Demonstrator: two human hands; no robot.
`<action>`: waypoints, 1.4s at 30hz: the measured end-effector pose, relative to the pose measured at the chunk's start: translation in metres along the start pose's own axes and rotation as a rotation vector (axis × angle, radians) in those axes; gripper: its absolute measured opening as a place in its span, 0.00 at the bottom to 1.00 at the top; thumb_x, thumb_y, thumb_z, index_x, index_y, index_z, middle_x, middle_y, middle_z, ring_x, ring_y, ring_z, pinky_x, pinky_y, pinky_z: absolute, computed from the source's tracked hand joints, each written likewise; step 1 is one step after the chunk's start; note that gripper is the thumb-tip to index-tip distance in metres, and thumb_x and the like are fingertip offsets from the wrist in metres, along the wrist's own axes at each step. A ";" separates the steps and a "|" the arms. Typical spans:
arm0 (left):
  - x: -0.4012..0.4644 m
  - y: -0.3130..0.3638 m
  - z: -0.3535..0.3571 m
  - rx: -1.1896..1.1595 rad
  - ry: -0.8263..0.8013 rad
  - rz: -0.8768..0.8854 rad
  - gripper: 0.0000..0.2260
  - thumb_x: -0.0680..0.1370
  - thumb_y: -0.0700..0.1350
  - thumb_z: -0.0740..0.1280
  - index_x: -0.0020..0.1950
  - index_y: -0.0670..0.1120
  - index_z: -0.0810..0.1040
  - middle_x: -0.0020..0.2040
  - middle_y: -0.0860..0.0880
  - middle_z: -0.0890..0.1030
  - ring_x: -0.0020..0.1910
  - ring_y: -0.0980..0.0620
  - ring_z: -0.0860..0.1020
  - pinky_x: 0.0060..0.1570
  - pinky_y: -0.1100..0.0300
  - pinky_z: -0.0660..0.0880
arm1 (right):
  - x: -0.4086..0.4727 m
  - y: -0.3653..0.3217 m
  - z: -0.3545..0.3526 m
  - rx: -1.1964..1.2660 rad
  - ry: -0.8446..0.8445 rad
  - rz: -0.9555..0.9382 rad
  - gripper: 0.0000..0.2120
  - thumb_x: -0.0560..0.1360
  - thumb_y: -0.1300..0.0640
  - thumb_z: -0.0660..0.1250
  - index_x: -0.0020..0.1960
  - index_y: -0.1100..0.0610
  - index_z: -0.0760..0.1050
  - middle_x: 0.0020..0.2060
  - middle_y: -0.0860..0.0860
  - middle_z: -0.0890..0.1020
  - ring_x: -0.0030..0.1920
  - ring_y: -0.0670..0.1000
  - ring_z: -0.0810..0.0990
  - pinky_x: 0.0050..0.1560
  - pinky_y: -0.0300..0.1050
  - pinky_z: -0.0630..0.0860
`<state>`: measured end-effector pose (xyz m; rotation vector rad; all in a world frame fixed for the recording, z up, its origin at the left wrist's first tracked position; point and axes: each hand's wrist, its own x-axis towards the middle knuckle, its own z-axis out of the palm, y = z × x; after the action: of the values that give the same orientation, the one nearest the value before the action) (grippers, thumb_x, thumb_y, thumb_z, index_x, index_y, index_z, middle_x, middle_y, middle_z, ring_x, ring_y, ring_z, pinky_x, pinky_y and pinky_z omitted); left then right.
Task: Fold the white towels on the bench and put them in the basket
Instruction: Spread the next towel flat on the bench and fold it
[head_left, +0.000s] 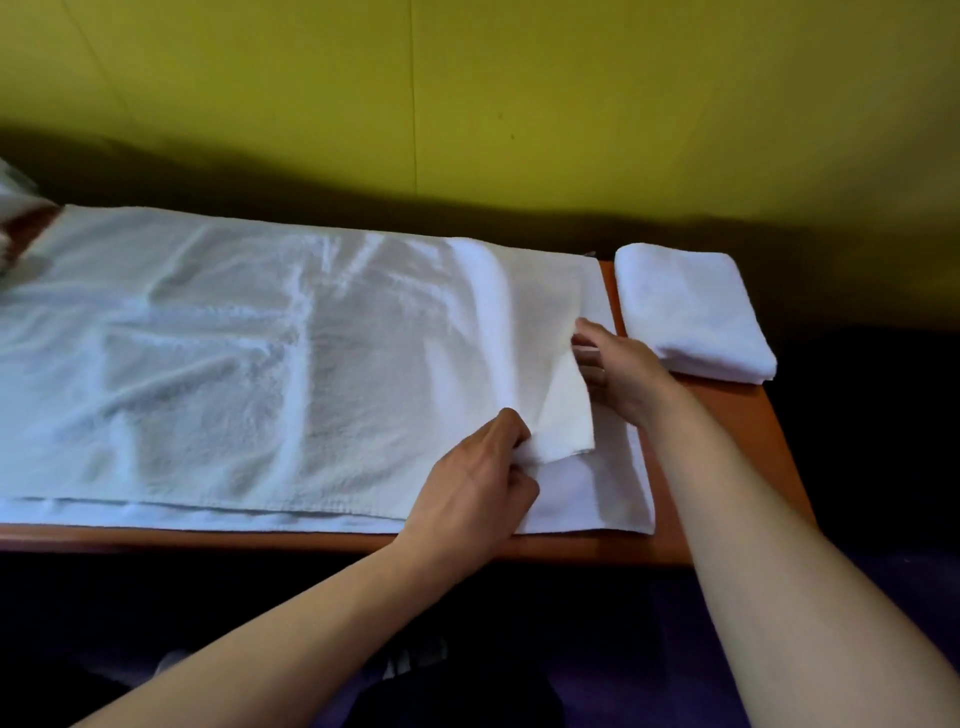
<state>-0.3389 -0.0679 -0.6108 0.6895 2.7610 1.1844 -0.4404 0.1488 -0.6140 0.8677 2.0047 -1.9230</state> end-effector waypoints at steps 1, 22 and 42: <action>0.000 0.002 -0.003 -0.007 -0.013 -0.007 0.11 0.74 0.39 0.63 0.49 0.50 0.63 0.36 0.54 0.68 0.35 0.50 0.64 0.34 0.57 0.57 | 0.008 -0.005 0.004 0.009 0.008 0.020 0.19 0.74 0.42 0.70 0.53 0.57 0.81 0.42 0.52 0.86 0.34 0.49 0.84 0.34 0.42 0.77; -0.040 -0.029 -0.113 -0.506 0.274 -0.269 0.23 0.78 0.62 0.58 0.38 0.42 0.70 0.35 0.42 0.75 0.36 0.43 0.75 0.39 0.44 0.75 | 0.003 -0.124 0.104 0.380 0.085 -0.188 0.04 0.78 0.57 0.69 0.52 0.57 0.79 0.45 0.52 0.84 0.45 0.49 0.84 0.49 0.44 0.78; -0.135 -0.219 -0.319 -0.583 0.677 -0.598 0.13 0.84 0.51 0.59 0.44 0.47 0.76 0.29 0.45 0.81 0.28 0.48 0.81 0.31 0.61 0.76 | -0.023 -0.169 0.520 0.052 -0.114 -0.273 0.10 0.79 0.61 0.64 0.40 0.53 0.75 0.32 0.52 0.73 0.30 0.49 0.72 0.29 0.39 0.70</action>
<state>-0.3716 -0.4726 -0.5563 -0.6516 2.4566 2.1441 -0.6363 -0.3537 -0.5195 0.5019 2.1039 -2.1214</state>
